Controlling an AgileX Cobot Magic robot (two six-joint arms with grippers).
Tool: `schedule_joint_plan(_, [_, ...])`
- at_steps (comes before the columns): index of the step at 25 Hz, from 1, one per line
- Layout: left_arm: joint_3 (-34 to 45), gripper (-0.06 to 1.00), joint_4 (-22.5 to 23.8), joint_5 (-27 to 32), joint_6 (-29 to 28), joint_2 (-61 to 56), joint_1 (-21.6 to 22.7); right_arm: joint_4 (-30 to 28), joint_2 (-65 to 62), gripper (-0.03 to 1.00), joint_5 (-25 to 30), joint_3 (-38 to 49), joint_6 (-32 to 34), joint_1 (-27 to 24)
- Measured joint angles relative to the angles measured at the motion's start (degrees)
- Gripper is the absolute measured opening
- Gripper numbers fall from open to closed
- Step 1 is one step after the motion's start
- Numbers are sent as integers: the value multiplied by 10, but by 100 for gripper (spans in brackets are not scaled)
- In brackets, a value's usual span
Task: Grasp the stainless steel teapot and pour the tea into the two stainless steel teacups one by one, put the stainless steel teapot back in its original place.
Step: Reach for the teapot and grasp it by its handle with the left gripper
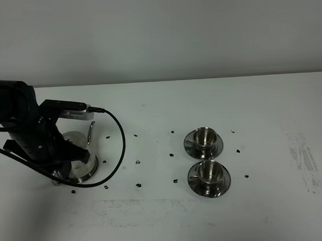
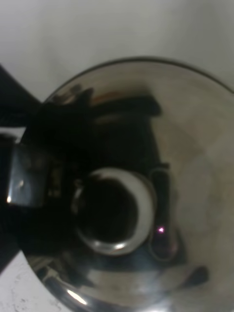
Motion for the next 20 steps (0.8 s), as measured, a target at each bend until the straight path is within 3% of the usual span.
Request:
schedule_joint_plan(2, [0, 21, 6, -1, 14, 0, 0, 0, 0, 29, 0, 0, 0, 0])
schedule_joint_plan(20, [0, 21, 14, -4, 110, -37, -8, 0, 0, 29, 0, 0, 0, 0])
